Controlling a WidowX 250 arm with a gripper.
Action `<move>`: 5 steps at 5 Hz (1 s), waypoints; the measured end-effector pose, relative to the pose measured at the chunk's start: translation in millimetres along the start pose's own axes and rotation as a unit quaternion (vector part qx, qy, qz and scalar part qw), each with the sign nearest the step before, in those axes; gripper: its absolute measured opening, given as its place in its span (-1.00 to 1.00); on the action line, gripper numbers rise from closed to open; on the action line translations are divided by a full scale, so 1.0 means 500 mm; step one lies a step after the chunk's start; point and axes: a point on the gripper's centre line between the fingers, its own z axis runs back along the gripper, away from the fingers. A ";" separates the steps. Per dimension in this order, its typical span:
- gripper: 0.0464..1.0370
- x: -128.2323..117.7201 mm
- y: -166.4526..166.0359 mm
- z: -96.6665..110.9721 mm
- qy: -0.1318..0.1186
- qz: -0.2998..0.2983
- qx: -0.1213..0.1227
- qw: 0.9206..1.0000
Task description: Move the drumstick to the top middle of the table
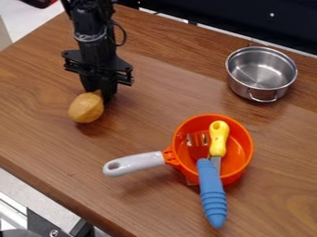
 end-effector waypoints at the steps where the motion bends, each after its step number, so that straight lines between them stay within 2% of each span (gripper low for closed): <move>1: -0.55 -0.009 -0.005 0.005 0.021 0.010 -0.009 1.000; 2: -0.55 -0.024 -0.010 0.016 0.054 0.031 -0.041 0.997; 3: -0.55 -0.002 -0.016 0.052 0.054 0.081 -0.068 0.993; 4: -0.55 0.023 -0.024 0.084 0.042 0.149 -0.070 0.985; 5: -0.55 0.061 -0.037 0.122 0.028 0.206 -0.081 0.975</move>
